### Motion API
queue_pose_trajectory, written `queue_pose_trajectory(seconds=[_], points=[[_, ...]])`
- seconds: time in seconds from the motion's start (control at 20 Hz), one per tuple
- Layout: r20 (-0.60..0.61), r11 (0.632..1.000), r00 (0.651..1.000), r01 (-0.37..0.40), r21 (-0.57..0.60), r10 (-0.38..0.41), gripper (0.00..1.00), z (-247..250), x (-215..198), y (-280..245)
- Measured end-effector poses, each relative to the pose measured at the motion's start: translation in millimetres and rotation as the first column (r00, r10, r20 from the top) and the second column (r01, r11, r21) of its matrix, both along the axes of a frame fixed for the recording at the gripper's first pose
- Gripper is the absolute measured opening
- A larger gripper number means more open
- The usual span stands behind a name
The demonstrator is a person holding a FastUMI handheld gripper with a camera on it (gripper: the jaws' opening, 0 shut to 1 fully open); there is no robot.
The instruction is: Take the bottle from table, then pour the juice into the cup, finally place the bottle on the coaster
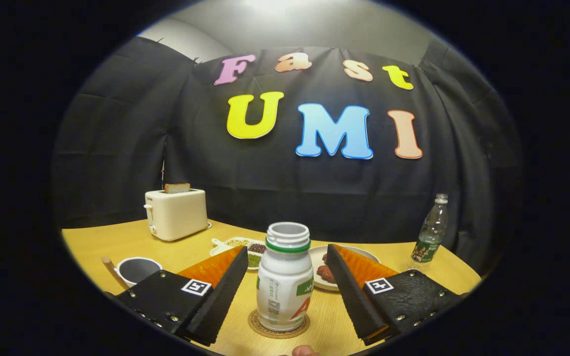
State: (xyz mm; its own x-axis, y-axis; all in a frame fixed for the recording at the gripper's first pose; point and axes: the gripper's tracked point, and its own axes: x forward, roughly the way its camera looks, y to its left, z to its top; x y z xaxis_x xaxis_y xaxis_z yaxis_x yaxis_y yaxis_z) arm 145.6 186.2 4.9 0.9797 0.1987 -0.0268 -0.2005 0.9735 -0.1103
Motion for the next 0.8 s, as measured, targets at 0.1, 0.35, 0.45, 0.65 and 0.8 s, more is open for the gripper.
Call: queue_pose_trajectory(seconds=[0.1,0.35,0.45,0.65,0.8], points=[[0.013,1.0,1.0,0.005,0.02,-0.006,0.98,27,-13,1],[0.027,1.0,1.0,0.012,0.023,-0.013,0.97,100,-42,1],[0.035,1.0,0.999,0.028,0.001,-0.028,0.97,122,-52,-5],[0.055,0.999,0.998,0.039,-0.01,-0.038,0.97,144,-68,-10],[0.039,1.0,0.999,0.006,0.005,-0.006,0.97,139,-79,-8]])
